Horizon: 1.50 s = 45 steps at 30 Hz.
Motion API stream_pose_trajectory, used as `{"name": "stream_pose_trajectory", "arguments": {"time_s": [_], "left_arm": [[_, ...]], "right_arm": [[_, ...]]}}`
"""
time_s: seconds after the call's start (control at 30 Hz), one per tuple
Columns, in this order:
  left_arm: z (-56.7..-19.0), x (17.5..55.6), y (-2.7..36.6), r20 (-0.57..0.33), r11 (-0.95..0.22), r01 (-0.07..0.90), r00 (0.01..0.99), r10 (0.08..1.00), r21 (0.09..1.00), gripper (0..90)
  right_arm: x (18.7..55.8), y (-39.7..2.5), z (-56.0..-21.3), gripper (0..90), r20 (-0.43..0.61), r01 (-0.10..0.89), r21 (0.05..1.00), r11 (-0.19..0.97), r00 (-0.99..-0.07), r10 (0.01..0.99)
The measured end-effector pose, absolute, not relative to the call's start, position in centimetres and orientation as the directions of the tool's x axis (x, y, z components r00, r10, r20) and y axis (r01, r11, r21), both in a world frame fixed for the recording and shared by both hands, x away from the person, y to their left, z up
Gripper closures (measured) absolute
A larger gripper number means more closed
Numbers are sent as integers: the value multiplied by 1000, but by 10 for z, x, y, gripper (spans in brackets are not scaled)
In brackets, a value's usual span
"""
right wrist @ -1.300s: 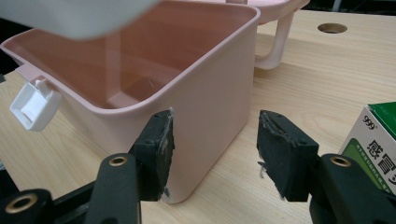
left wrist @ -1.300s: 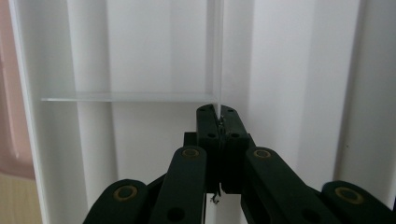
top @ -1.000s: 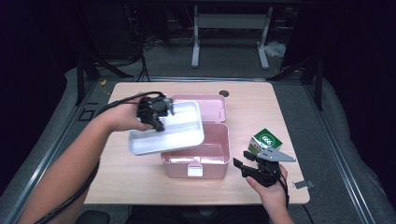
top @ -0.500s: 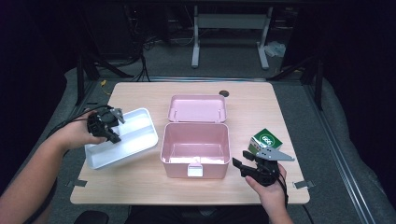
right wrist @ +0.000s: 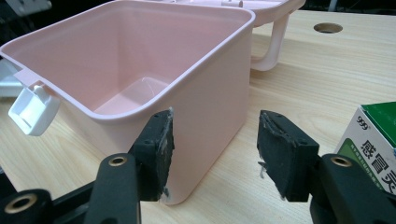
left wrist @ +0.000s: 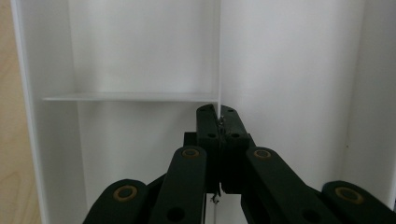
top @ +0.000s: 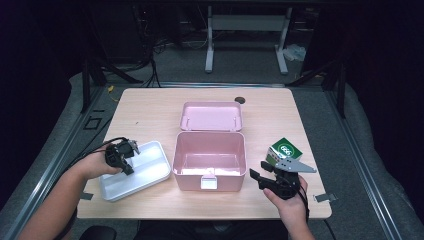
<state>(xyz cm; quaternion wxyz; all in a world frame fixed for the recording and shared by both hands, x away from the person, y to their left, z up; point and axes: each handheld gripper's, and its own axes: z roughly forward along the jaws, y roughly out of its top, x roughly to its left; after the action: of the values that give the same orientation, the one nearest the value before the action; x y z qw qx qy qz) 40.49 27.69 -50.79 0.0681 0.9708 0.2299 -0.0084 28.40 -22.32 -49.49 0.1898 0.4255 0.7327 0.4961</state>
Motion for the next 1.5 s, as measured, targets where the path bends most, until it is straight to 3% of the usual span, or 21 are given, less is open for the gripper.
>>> {"name": "stream_pose_trajectory", "arguments": {"time_s": [0.53, 0.67, 0.8, 0.9, 1.03, 1.23, 1.5], "left_arm": [[-525, 402, 280, -25, -874, 467, 883, 468, 137, 875], [-523, 399, 275, 47, -876, 475, 876, 480, 78, 619], [-504, 394, 272, 77, -863, 496, 860, 504, 97, 508], [-490, 384, 267, 111, -849, 509, 844, 524, 141, 482], [-483, 371, 252, 97, -842, 494, 847, 523, 217, 474], [-483, 356, 236, 70, -837, 463, 863, 501, 291, 474], [-489, 348, 244, 55, -840, 465, 866, 498, 280, 474]], "right_arm": [[288, -220, -495, 397, 140, 466, 868, 172, -562, 815], [289, -221, -491, 397, 138, 462, 870, 171, -563, 815], [290, -222, -485, 397, 130, 462, 868, 181, -564, 815], [293, -225, -478, 388, 113, 472, 856, 212, -571, 813], [301, -232, -471, 366, 100, 513, 816, 267, -579, 809], [322, -248, -462, 232, 12, 580, 712, 396, -574, 819], [370, -264, -449, 98, -81, 663, 528, 531, -583, 808]]}}
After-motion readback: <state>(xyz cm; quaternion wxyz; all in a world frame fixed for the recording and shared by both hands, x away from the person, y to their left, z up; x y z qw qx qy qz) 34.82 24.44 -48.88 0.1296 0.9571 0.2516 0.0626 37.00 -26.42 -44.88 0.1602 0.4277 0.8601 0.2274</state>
